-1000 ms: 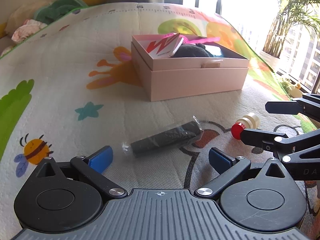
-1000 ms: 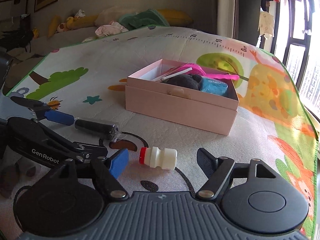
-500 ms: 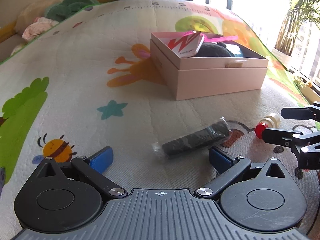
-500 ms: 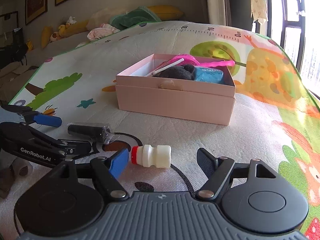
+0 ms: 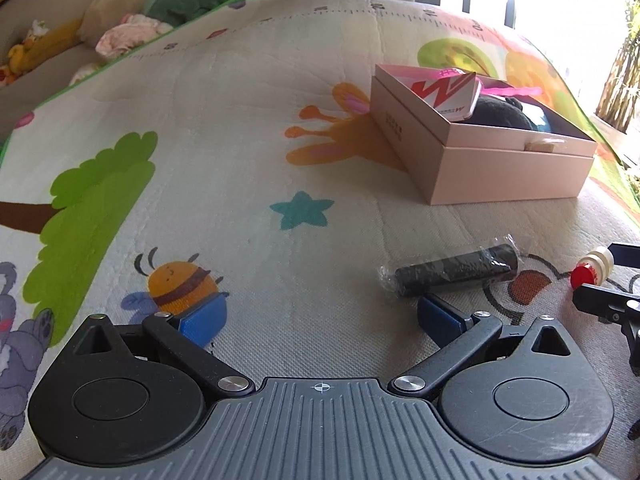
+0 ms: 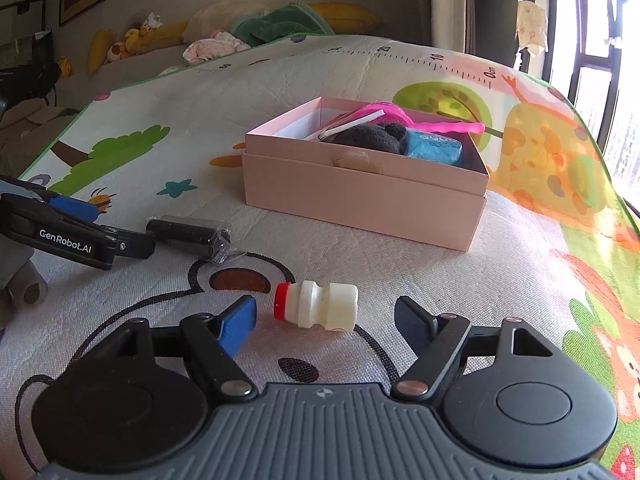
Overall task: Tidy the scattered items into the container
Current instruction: 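Close the right tool around the white red-capped bottle while the left tool holds the cylinder, then lift the cylinder with the left tool while the right tool lifts the bottle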
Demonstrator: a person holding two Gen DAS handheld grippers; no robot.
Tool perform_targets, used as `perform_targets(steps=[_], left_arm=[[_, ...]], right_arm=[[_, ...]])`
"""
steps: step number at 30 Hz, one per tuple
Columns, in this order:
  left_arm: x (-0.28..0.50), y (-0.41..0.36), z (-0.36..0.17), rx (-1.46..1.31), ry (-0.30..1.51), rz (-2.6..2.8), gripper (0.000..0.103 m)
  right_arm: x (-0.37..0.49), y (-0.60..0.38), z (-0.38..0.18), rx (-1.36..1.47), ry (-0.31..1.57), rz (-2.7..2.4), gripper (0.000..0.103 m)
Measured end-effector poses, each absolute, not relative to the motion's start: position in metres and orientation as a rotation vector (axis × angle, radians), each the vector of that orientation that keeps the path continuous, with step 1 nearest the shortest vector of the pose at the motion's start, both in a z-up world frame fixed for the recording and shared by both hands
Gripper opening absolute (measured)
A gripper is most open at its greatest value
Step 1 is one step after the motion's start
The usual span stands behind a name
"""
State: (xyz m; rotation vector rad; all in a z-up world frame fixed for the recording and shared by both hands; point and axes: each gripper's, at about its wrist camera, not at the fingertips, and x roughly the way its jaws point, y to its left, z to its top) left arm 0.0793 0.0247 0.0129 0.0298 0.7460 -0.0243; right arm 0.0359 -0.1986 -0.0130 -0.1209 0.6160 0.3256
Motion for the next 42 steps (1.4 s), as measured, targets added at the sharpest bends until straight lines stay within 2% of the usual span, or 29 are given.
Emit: perform_targets(steps=[2,5,11,15,20,27,37,39,42], left_arm=[[0.079,0.024,0.014,0.024,0.75,-0.02,0.103],[0.076,0.022,0.017,0.012,0.749,-0.014,0.103],[0.063,0.006,0.034,-0.075,0.689,-0.144,0.103],[0.065,-0.023,0.038,0.009,0.645,-0.156,0.103],[0.084,-0.045,0.026,0.042,0.688,-0.109,0.103],[0.098,-0.034,0.016,-0.024,0.746,-0.086,0.103],[0.097,-0.026,0.016,-0.077,0.724,-0.124,0.103],[0.097,-0.026,0.016,-0.076,0.723,-0.13,0.102],[0.096,-0.028,0.017,-0.061,0.717,-0.136,0.093]], right_arm=[[0.038,-0.2,-0.014,-0.109,0.632,0.324,0.053],[0.038,-0.202,-0.015,-0.098,0.63,0.333,0.043],[0.029,-0.216,-0.01,-0.029,0.576,0.286,0.043],[0.027,-0.228,-0.013,0.015,0.573,0.247,0.043],[0.03,-0.231,-0.016,0.037,0.595,0.248,0.043],[0.027,-0.226,-0.017,0.015,0.587,0.262,0.043],[0.028,-0.225,-0.017,0.0,0.591,0.259,0.043],[0.028,-0.225,-0.018,-0.001,0.591,0.258,0.043],[0.028,-0.225,-0.018,-0.003,0.592,0.258,0.043]])
